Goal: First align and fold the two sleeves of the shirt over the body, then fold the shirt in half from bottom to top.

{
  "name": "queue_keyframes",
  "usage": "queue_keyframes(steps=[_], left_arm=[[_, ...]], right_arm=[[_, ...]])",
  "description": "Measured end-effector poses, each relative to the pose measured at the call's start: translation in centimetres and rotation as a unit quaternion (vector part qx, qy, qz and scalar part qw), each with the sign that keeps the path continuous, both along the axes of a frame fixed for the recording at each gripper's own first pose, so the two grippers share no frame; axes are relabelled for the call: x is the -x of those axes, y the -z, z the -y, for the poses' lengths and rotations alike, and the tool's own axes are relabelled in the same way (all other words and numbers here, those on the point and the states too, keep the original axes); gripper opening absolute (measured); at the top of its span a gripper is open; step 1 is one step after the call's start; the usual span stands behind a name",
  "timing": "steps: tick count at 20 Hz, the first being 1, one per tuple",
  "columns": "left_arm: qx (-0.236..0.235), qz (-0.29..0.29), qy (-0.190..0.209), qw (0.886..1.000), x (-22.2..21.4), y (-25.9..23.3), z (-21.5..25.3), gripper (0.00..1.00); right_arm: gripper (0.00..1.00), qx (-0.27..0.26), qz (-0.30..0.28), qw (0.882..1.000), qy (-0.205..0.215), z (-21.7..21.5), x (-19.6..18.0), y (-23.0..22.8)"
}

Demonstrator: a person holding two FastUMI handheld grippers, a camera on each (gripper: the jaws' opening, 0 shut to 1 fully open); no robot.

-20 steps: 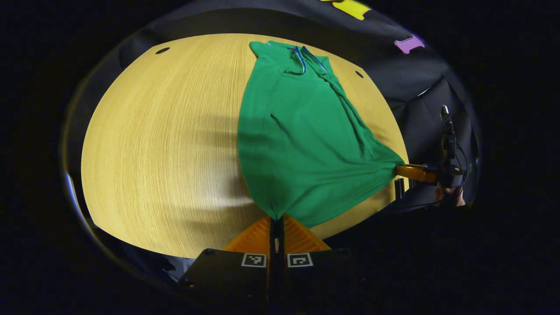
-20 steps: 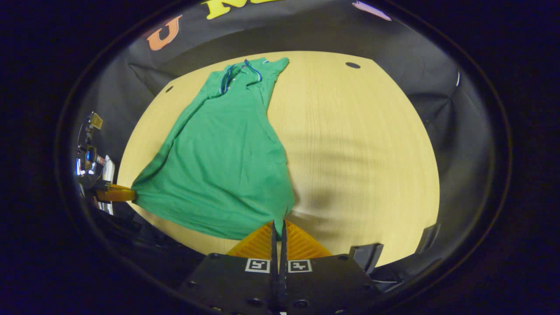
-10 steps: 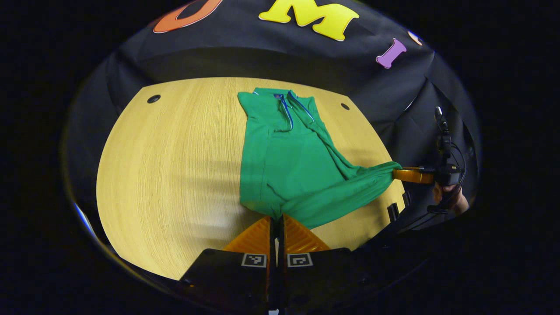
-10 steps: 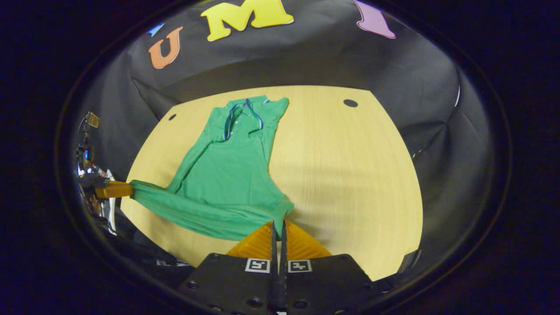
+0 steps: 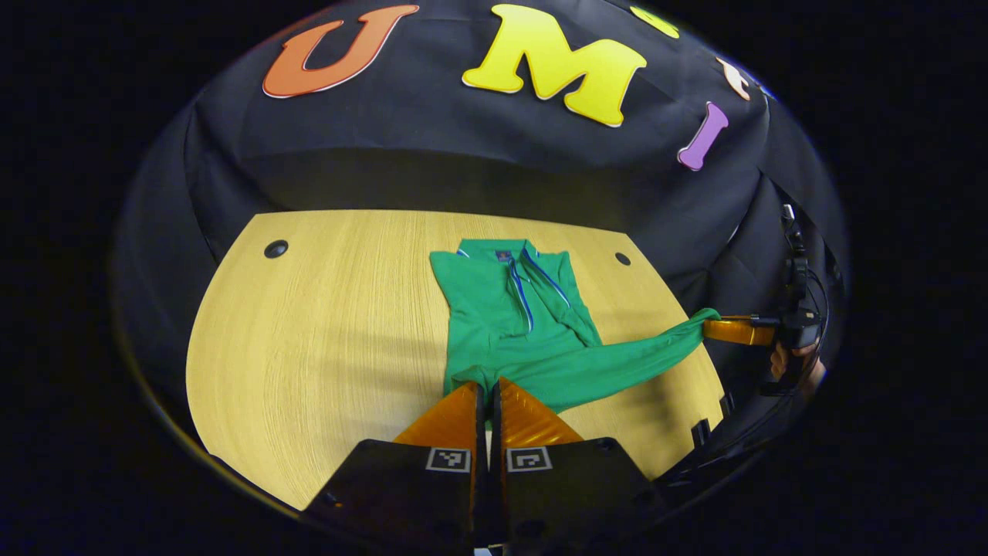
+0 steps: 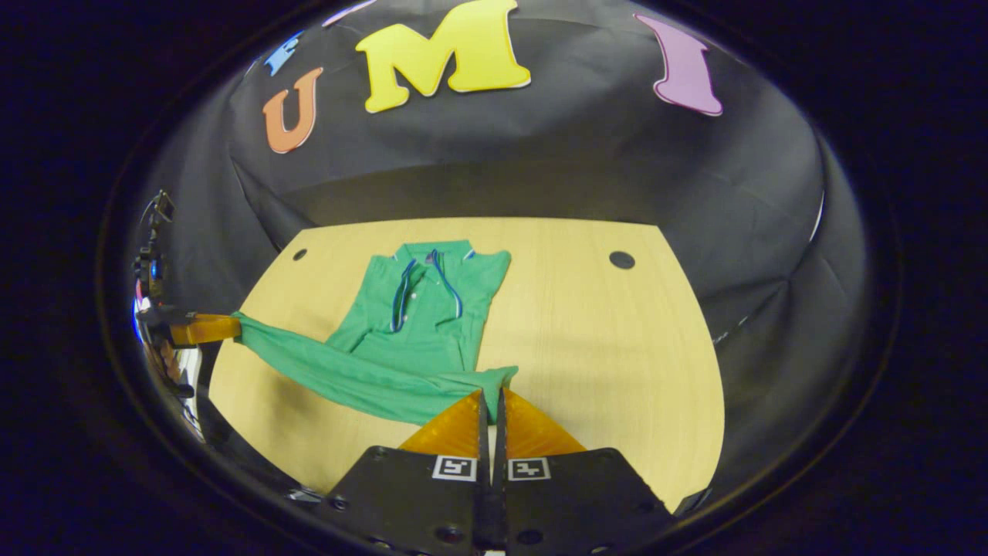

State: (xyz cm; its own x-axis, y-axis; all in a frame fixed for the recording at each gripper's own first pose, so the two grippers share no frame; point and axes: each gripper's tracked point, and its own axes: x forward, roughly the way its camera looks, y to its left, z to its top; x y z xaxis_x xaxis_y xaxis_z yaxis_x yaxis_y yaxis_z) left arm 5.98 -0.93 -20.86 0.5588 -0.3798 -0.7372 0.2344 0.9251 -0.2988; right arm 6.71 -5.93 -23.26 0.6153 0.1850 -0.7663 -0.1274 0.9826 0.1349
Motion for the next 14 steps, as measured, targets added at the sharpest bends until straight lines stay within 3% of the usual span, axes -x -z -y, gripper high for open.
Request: queue_keyframes(steps=[7, 14], left_arm=[[0.005, 0.050, -0.049, 0.997, -8.3, 0.1, -0.7, 0.03], [0.012, 0.098, -0.111, 0.989, -17.2, 2.1, -1.2, 0.03]], right_arm=[[0.00, -0.009, 0.039, 0.999, 0.009, -1.5, -8.4, -1.7], [0.00, -0.007, 0.083, 0.996, 0.012, -3.2, -18.2, 0.0]])
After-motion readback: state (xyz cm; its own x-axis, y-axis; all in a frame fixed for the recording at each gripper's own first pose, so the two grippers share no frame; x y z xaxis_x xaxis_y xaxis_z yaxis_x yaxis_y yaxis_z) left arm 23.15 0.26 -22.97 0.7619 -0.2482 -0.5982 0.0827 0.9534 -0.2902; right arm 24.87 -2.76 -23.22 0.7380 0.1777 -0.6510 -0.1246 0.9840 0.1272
